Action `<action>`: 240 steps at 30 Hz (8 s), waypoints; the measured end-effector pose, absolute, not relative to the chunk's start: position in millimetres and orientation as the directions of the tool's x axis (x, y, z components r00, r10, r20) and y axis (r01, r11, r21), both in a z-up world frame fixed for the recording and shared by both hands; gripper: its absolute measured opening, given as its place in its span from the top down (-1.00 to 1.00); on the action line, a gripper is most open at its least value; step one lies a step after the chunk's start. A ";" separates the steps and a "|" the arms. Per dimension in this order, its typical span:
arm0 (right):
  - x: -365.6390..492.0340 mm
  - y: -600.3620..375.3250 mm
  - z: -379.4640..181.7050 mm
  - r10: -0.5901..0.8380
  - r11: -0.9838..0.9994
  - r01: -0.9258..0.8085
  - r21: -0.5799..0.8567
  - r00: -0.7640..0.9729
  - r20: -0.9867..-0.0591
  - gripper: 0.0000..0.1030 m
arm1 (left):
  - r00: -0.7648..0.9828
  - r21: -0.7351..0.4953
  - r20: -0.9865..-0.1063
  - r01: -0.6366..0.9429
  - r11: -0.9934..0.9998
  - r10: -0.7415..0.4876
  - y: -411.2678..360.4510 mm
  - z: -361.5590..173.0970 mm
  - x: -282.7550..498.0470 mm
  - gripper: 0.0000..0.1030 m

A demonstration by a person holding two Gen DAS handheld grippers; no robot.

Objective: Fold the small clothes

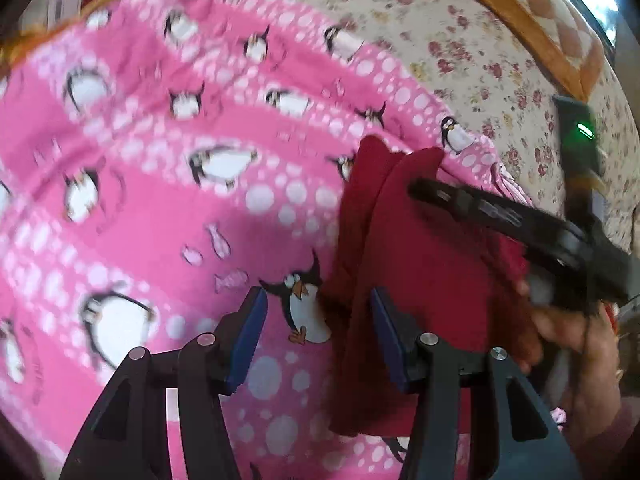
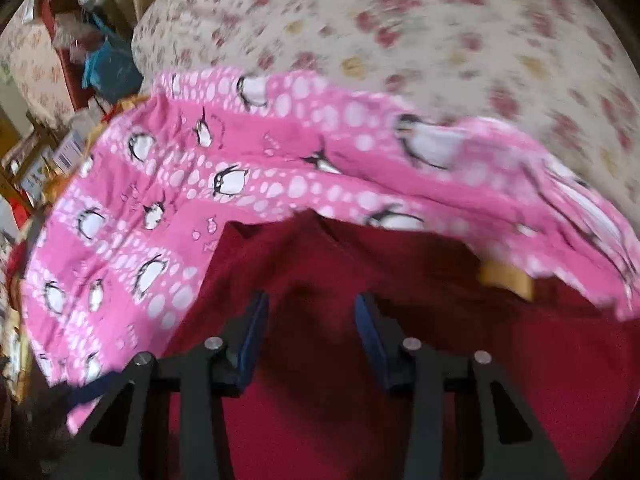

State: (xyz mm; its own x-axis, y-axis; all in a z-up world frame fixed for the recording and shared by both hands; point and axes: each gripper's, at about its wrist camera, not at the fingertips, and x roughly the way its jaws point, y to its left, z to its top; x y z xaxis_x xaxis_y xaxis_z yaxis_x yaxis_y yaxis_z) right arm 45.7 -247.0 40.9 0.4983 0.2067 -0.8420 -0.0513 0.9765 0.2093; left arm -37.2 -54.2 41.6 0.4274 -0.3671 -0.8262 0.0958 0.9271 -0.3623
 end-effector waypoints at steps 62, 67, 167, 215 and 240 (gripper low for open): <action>69.1 -204.1 35.9 0.232 0.971 -0.033 0.237 0.366 -0.901 -0.66 | 0.436 -0.371 -0.816 0.110 0.922 -0.380 -56.5 34.2 -25.8 0.16; 81.6 -191.4 19.9 0.133 0.991 -0.073 0.114 0.373 -0.918 -0.12 | 0.436 -0.363 -0.817 0.118 0.924 -0.376 -60.4 34.1 -24.7 0.16; -161.7 -535.3 79.9 0.152 0.869 0.288 0.402 0.618 -0.771 0.23 | 0.200 -0.491 -0.702 0.559 0.668 -0.684 -282.8 125.4 -150.8 0.87; -227.5 -491.2 73.0 0.097 0.872 0.309 0.380 0.651 -0.753 -0.44 | 0.382 -0.248 -0.790 0.517 0.820 -0.480 -277.6 88.8 -138.3 0.34; -212.3 -500.7 49.2 0.112 0.850 0.333 0.407 0.642 -0.759 -0.51 | 0.347 -0.293 -0.796 0.496 0.817 -0.496 -280.2 67.6 -112.9 0.28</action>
State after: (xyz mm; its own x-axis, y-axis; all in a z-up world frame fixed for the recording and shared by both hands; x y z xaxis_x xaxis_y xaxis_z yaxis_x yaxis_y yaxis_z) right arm -212.3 -500.7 49.2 0.6418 0.1121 -0.7586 0.3329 0.8505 0.4073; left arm -112.9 -280.2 67.6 0.3468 -0.4959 -0.7961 0.4964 0.8172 -0.2928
